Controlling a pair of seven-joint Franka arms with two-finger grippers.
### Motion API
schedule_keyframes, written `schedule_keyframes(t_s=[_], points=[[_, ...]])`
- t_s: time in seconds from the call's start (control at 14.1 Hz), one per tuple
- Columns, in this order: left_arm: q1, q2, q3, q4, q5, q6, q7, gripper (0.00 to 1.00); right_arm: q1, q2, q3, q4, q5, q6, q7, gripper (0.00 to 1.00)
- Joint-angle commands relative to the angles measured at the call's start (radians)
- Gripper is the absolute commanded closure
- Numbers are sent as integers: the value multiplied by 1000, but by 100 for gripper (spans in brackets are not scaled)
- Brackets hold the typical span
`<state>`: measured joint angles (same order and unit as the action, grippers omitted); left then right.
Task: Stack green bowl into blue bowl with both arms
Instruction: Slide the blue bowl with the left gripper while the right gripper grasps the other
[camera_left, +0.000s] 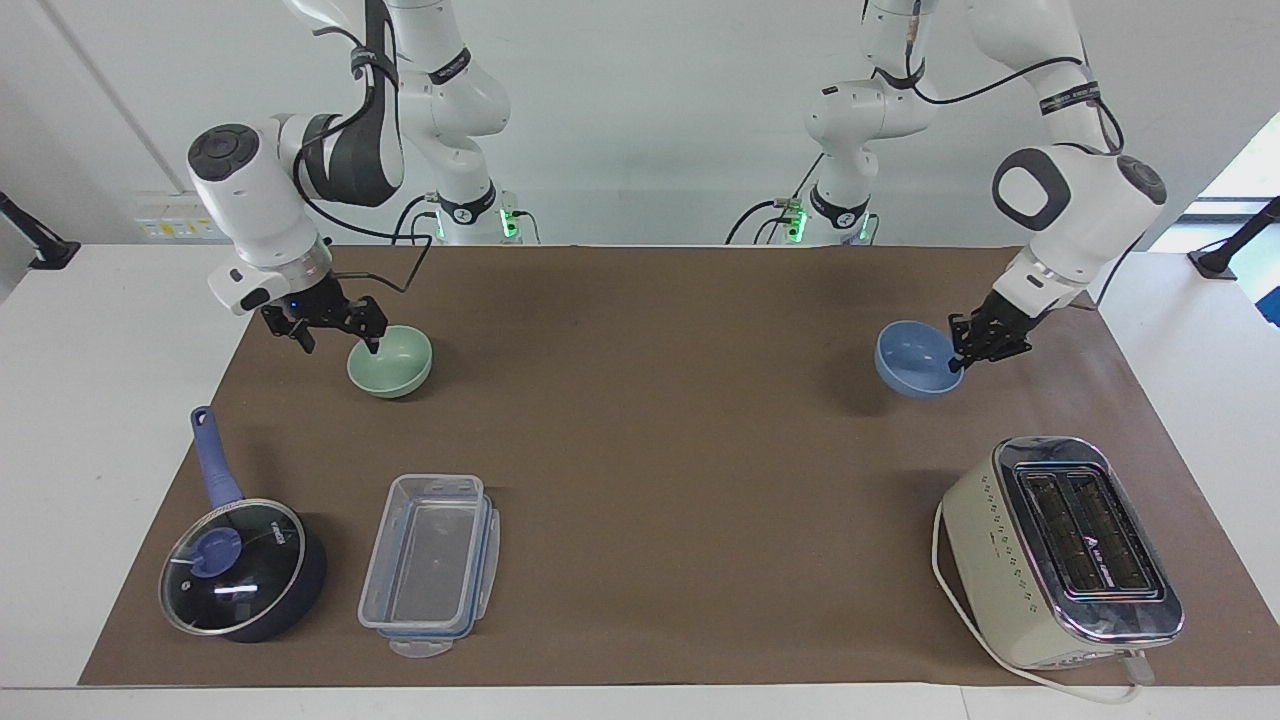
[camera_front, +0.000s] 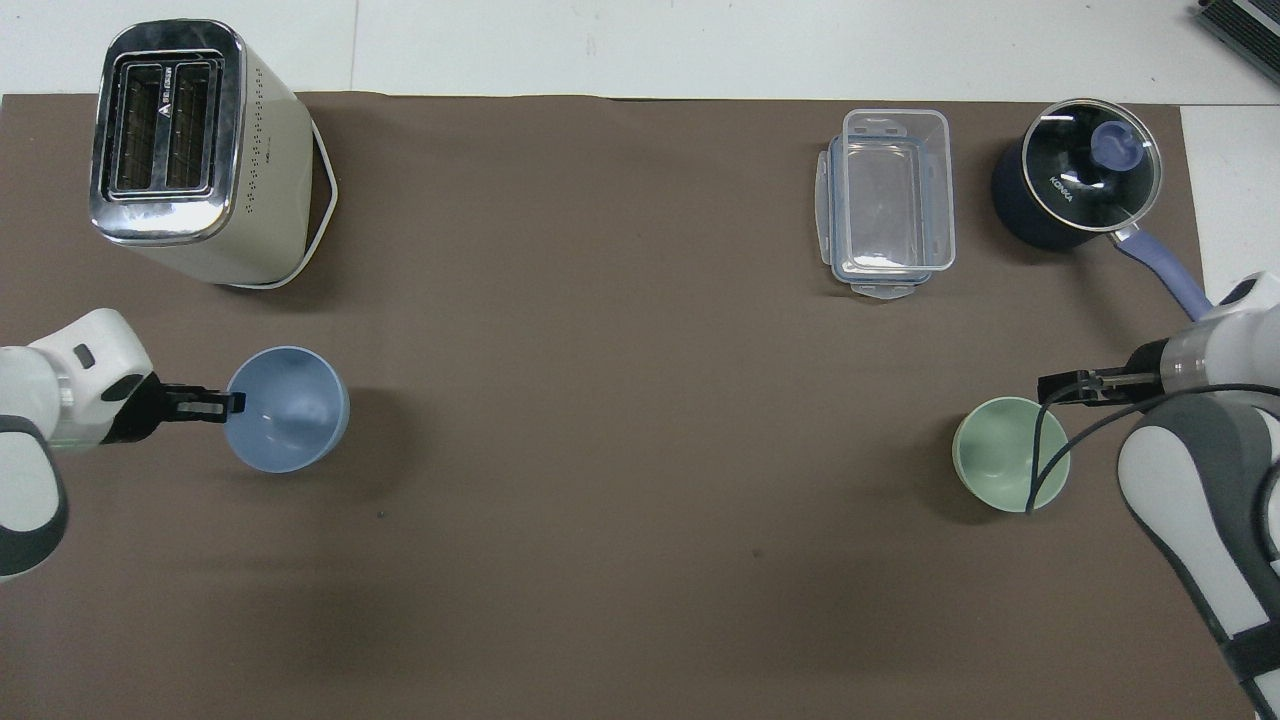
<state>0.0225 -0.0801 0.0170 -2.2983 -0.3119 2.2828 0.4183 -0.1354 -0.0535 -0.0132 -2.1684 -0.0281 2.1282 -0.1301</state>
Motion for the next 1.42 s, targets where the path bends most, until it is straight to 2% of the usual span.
schedule_keyframes(t_s=[0.0,0.28,0.57,0.64,0.71,0.78,0.92,1.35], points=[[-146,-32,12,-72,-6,127,-152,100,-24,-23,4,-88,16,68,-42,0],[-353,0,12,-81,37,248,-416,100,-62,9,4,-194,88,208,-86,0],[-531,71,8,-24,272,262,-833,100,-85,26,2,-225,89,228,-137,0],[-571,80,6,-14,287,261,-902,100,-86,26,2,-225,91,228,-140,7],[-602,104,5,5,289,257,-933,100,-89,27,4,-225,89,228,-143,22],[-618,117,1,17,289,251,-944,100,-92,32,2,-225,89,228,-144,44],[-653,143,0,19,287,253,-963,100,-92,34,4,-226,91,226,-134,100],[-679,144,-3,13,280,257,-980,100,-95,40,4,-179,89,190,-173,100]])
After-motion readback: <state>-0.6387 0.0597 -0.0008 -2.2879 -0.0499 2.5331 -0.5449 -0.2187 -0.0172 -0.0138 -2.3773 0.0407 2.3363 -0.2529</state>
